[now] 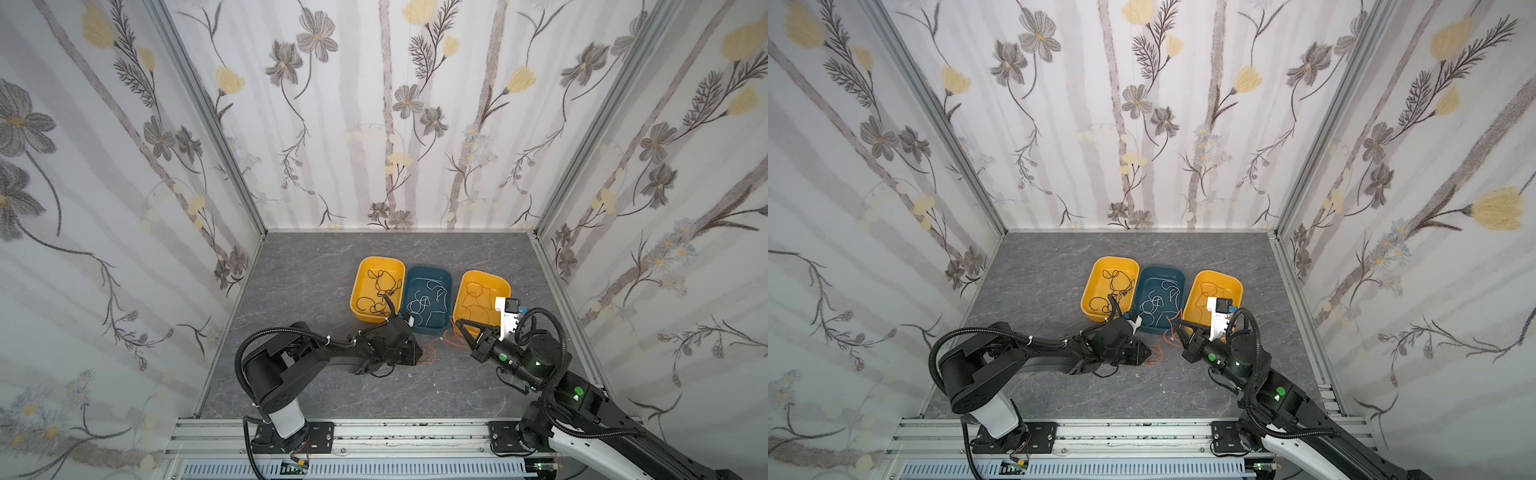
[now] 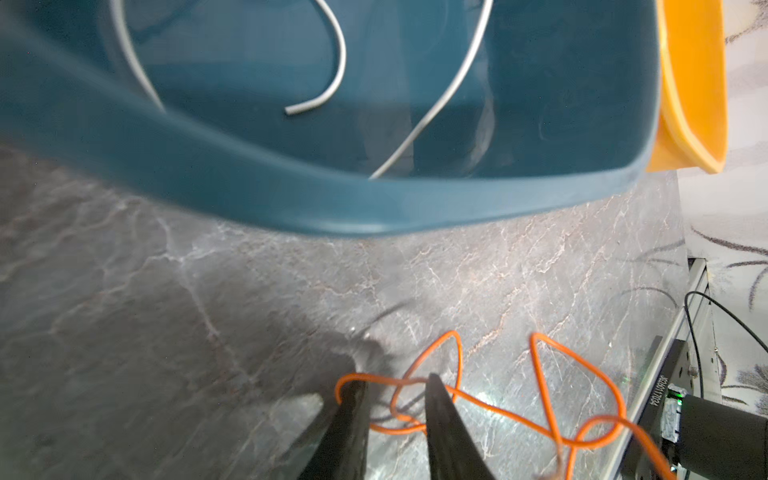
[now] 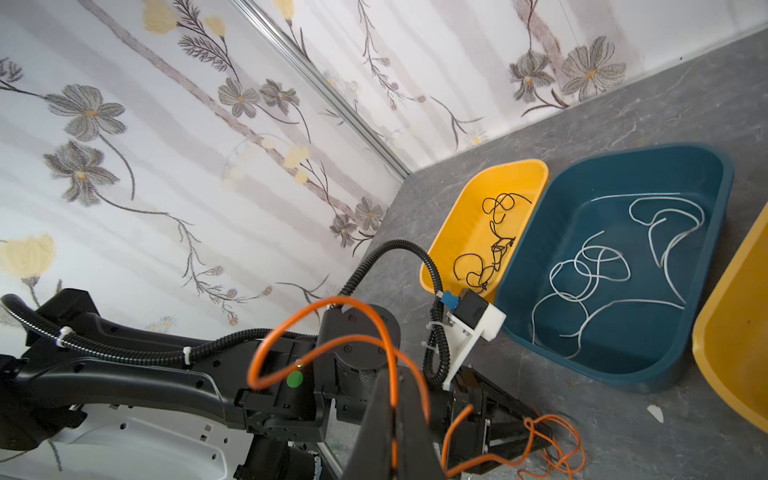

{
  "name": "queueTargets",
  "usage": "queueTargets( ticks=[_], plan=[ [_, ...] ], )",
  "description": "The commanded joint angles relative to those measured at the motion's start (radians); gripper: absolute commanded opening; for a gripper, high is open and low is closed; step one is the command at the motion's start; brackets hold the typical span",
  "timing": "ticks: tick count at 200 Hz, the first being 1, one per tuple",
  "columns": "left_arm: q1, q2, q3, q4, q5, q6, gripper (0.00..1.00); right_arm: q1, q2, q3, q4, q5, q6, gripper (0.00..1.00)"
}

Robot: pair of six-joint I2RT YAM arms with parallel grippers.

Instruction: Untangle the cables

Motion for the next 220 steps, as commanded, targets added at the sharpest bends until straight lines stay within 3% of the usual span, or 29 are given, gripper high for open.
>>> queueTargets(
  ticks=[1,98,220],
  plan=[
    [0.003,0.011,-0.013,-0.231,-0.053,0.004,0.27,-0.001,-0.004,0.042,-0.046,0.045,-0.056,0.00],
    [0.023,-0.019,-0.035,-0.257,-0.066,0.003,0.26,-0.007,-0.062,0.202,-0.159,0.151,-0.160,0.00],
    [0.090,-0.156,-0.111,-0.300,-0.094,-0.009,0.24,-0.009,-0.202,0.322,-0.320,0.423,-0.225,0.00]
  ],
)
